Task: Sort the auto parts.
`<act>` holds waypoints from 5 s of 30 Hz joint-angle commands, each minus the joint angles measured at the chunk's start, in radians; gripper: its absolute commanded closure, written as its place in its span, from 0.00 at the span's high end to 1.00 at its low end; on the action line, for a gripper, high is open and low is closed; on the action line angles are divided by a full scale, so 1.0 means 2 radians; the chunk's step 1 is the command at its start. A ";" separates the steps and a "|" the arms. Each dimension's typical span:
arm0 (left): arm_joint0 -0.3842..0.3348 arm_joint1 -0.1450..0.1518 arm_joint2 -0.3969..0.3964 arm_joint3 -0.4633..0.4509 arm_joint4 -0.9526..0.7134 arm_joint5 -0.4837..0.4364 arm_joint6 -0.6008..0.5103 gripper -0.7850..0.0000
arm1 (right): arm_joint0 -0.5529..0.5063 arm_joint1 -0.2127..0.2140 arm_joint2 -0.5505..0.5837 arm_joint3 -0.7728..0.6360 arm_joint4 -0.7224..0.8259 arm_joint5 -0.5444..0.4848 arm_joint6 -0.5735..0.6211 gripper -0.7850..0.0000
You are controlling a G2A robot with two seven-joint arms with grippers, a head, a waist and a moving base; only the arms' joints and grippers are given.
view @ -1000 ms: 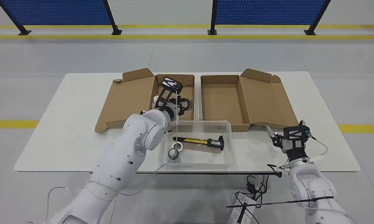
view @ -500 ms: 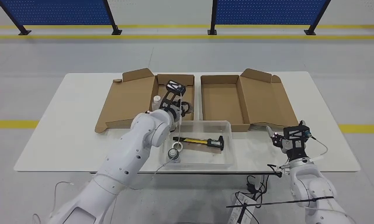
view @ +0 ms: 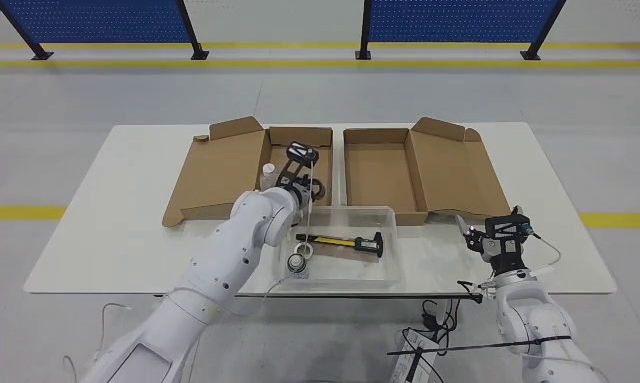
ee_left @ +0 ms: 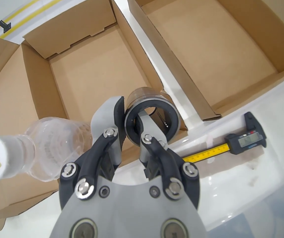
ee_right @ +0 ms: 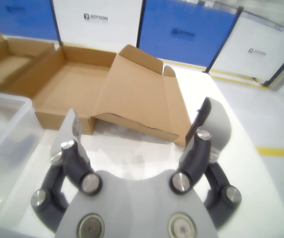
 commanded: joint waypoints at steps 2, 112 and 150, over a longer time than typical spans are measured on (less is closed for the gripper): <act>-0.004 -0.003 0.004 0.012 -0.001 -0.001 -0.001 0.00 | 0.000 0.000 0.000 0.000 0.000 0.000 0.000 1.00; 0.292 0.047 -0.176 -0.367 -0.025 -0.201 -0.188 0.84 | 0.000 0.000 0.000 0.000 0.000 0.000 0.000 1.00; 0.254 0.054 -0.138 -0.307 -0.020 -0.148 -0.198 0.52 | 0.000 0.000 0.000 0.000 0.000 0.000 0.000 1.00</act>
